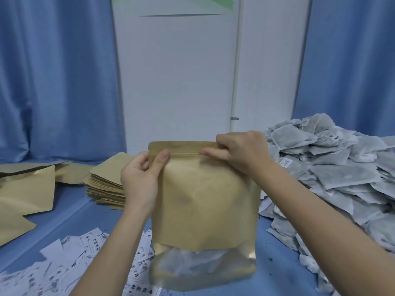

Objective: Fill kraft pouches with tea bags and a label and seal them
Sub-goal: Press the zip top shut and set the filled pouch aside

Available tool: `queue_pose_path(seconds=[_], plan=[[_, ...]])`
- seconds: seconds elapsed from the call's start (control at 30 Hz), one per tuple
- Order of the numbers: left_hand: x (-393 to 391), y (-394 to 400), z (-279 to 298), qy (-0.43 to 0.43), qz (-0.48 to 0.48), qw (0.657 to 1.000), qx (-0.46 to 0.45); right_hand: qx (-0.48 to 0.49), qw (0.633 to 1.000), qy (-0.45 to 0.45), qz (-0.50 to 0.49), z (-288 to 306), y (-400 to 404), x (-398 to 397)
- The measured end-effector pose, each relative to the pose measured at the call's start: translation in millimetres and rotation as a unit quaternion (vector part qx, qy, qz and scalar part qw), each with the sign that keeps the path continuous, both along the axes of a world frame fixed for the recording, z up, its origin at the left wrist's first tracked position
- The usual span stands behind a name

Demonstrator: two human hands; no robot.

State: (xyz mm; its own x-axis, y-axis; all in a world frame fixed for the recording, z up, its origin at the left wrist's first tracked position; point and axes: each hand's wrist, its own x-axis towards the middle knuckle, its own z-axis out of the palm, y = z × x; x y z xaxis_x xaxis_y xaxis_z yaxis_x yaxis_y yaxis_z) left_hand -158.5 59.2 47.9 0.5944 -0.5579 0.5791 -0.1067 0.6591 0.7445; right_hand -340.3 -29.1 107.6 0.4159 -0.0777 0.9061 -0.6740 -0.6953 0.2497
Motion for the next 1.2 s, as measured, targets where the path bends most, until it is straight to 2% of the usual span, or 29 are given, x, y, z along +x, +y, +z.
queue_pose_path(seconds=[0.1,0.13,0.2,0.27,0.33,0.4,0.5,0.57,0.7,0.8,0.87,0.97,1.07,1.13,1.2], plan=[[6.7,1.7,-3.9,-0.012,-0.017,1.0,-0.001,0.137,0.984,-0.076,-0.084,-1.4,-4.4,-13.2],[7.2,1.8,-5.3,-0.024,-0.03,0.999,0.003,0.142,0.982,-0.095,-0.083,-5.0,-6.3,-15.4],[9.8,2.1,-11.5,-0.032,-0.079,0.996,0.04,0.119,0.981,-0.143,-0.048,-9.5,-8.6,-15.2],[13.4,3.6,-26.7,-0.058,-0.147,0.978,0.135,0.155,0.964,-0.216,0.012,-10.3,-11.3,-14.1],[14.7,6.1,-45.1,-0.091,-0.201,0.947,0.232,0.254,0.906,-0.316,0.12,-16.2,-17.0,-16.1],[16.7,5.3,-56.6,-0.063,-0.192,0.949,0.241,0.386,0.83,-0.353,0.196,-32.6,-16.8,-24.6],[22.7,-1.5,-55.1,0.013,-0.16,0.964,0.211,0.604,0.706,-0.236,0.283,-81.2,-18.6,-40.9],[26.7,-8.3,-48.7,0.078,-0.182,0.96,0.198,0.678,0.649,-0.169,0.301,-109.0,-16.8,-45.2],[37.4,-10.4,-35.0,0.185,-0.283,0.914,0.224,0.709,0.569,-0.229,0.349,-129.0,-14.3,-35.7],[56.8,3.9,-36.8,0.245,-0.369,0.878,0.181,0.722,0.513,-0.29,0.363,-131.6,-10.5,-14.6],[68.3,14.2,-44.9,0.267,-0.372,0.874,0.159,0.731,0.467,-0.318,0.382,-130.7,-5.8,6.6],[84.9,23.1,-59.8,0.319,-0.342,0.88,0.086,0.734,0.436,-0.326,0.405,-114.2,2.0,61.3],[101.7,20.8,-54.8,0.35,-0.346,0.87,0.036,0.75,0.405,-0.285,0.438,-65.4,20.5,170.4],[119.8,18.1,-47.0,0.378,-0.323,0.868,0.024,0.789,0.365,-0.215,0.445,-28.2,46.9,254.4],[141.5,18.2,-41.3,0.41,-0.293,0.863,0.021,0.819,0.357,-0.127,0.43,-13.8,70.4,314.8]])
